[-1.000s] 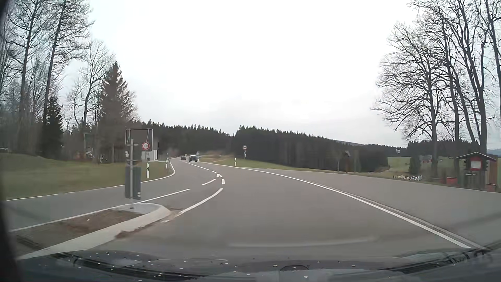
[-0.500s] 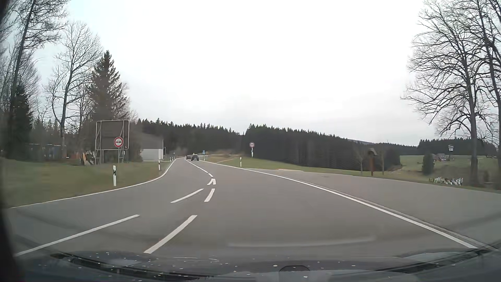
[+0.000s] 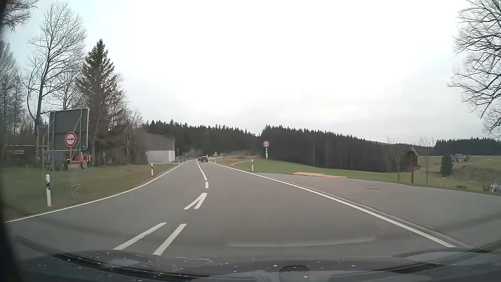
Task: Follow the waypoints while adhering to traffic rules and regulations
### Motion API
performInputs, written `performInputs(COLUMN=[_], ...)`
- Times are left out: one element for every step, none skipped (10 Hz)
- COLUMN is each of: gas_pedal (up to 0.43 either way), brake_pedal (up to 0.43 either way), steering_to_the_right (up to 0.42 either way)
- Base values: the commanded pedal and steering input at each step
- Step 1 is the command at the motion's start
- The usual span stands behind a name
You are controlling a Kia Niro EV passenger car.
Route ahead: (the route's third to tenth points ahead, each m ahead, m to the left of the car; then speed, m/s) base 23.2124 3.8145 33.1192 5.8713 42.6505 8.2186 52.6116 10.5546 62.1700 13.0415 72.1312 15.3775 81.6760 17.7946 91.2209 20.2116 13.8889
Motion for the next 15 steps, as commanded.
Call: performInputs(gas_pedal=[0.248,0.260,0.260,0.260,0.268,0.311,0.319,0.331,0.350,0.358,0.358,0.358,0.358,0.358,0.358], brake_pedal=[0.000,0.000,0.000,0.000,0.000,0.000,0.000,0.000,0.000,0.000,0.000,0.000,0.000,0.000,0.000], steering_to_the_right=[-0.062,-0.064,-0.064,-0.064,-0.064,-0.064,-0.063,-0.059,-0.053,-0.045,-0.032,-0.021,-0.017,-0.016,-0.016])
